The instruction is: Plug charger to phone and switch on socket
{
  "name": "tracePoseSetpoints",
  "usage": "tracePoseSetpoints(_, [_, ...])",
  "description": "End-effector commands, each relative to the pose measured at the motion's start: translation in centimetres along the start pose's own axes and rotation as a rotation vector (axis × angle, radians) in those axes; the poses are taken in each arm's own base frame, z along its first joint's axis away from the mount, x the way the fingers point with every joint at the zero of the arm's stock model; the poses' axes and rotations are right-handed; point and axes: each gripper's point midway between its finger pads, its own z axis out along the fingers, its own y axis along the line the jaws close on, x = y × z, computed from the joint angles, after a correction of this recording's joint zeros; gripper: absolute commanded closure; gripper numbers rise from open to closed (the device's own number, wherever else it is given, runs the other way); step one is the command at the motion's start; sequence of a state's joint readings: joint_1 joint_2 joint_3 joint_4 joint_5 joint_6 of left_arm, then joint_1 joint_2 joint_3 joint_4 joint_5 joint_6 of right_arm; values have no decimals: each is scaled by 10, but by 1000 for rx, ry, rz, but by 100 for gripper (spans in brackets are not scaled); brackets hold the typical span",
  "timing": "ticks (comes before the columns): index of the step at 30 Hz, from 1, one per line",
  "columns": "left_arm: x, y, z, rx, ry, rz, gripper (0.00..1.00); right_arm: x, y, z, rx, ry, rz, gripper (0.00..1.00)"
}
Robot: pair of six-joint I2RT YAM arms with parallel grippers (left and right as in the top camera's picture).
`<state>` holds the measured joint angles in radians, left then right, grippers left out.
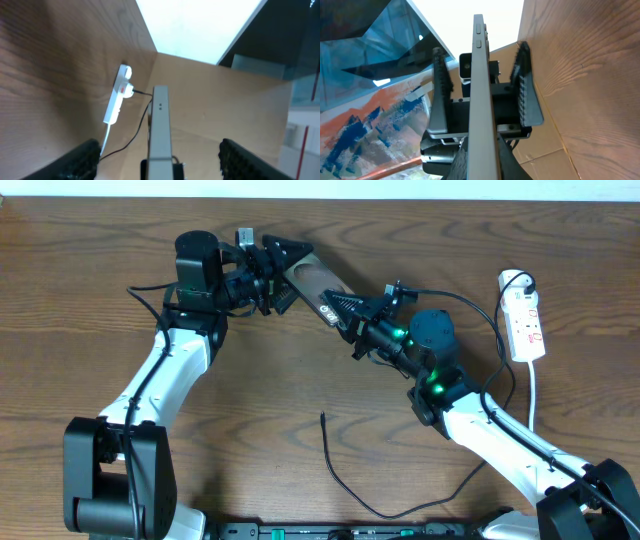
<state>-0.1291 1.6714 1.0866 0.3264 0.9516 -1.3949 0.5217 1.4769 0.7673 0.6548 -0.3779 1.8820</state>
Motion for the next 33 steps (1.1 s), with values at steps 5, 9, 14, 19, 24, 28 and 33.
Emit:
tracePoseSetpoints(5, [-2,-19,-3,28,-32,92,30,12,11,4,-36,8,-5,99])
tracePoseSetpoints(9, [-3,-19,-3,27,-39,91,47,15,10,5,-34,13,-5,99])
tracePoseSetpoints(14, [-4,-18,-3,26,-46,91,69,16,9,5,-30,14,-5,99])
tracePoseSetpoints(19, [-5,-18,-3,25,-51,91,92,16,9,5,-30,14,-6,99])
tracePoseSetpoints(24, [-6,-18,-3,24,-53,90,92,16,8,5,-29,14,-9,99])
tracePoseSetpoints(28, [-6,-18,-3,24,-54,90,93,16,8,5,-28,14,-16,99])
tracePoseSetpoints(33, [-6,-18,-3,24,-54,90,92,15,6,5,-20,11,-32,57])
